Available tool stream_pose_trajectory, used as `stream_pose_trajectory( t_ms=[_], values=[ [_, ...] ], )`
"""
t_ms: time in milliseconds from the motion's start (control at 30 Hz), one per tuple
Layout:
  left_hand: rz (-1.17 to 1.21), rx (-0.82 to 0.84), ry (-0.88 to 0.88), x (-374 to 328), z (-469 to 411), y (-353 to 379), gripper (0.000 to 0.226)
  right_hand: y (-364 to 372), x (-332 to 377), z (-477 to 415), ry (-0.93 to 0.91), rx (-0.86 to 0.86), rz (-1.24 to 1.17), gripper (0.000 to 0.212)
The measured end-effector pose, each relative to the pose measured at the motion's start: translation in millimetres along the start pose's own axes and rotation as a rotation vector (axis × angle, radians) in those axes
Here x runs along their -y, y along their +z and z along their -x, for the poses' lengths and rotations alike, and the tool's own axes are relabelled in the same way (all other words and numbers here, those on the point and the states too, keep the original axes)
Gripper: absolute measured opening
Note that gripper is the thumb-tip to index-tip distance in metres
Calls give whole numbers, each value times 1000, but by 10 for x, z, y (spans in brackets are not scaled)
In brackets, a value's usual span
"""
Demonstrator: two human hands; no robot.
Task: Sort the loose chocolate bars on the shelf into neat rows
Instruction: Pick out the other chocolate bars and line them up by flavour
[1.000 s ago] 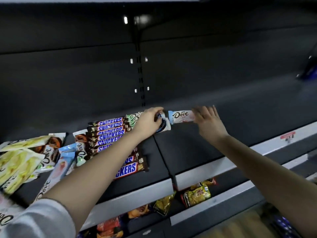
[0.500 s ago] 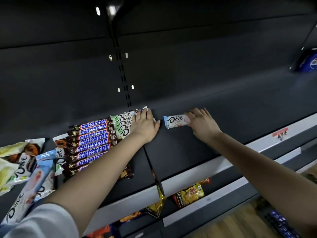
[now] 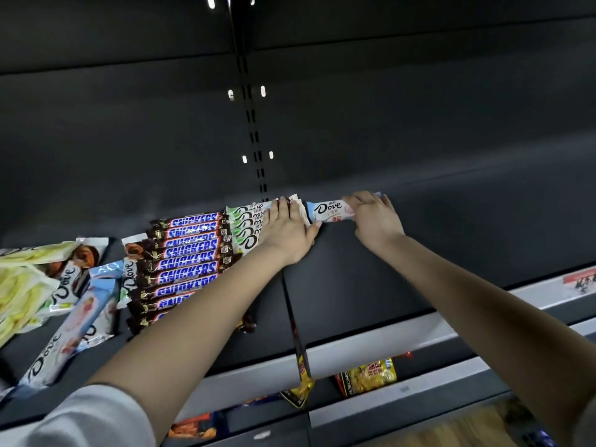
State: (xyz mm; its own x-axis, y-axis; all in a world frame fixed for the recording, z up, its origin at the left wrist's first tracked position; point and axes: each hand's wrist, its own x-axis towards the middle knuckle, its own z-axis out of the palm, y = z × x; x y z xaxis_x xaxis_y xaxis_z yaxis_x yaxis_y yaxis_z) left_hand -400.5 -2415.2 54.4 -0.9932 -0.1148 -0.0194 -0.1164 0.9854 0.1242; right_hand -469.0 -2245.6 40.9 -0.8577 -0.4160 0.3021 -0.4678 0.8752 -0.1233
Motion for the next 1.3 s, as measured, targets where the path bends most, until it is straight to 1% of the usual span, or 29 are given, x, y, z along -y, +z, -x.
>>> stream_pose_trajectory(
  t_ms=[233,400,500,733,933,1100,1200,1300],
  values=[
    [-40,35,-8,-5,-10,-13,74,53,25,-151,5,-12,-66,65],
    [18,48,-76,-36,-27,-40,74,91,61,-250,-21,-14,-93,66],
    [18,30,-104,-71,-29,-32,74,101,67,-302,-32,-21,-118,63],
    [13,-17,-123,-96,-32,2,74,235,25,-334,-45,-109,-191,53],
    [14,-25,-126,-87,-42,17,74,219,28,-324,-32,-153,-151,46],
    [14,-48,-123,-83,-37,33,73,206,35,-302,-23,-153,-168,30],
    [14,-57,-125,-84,-35,39,73,181,44,-280,-19,-126,-202,30],
    [38,-51,-121,-75,-40,25,73,145,63,-259,-13,-66,-198,34]
  ],
)
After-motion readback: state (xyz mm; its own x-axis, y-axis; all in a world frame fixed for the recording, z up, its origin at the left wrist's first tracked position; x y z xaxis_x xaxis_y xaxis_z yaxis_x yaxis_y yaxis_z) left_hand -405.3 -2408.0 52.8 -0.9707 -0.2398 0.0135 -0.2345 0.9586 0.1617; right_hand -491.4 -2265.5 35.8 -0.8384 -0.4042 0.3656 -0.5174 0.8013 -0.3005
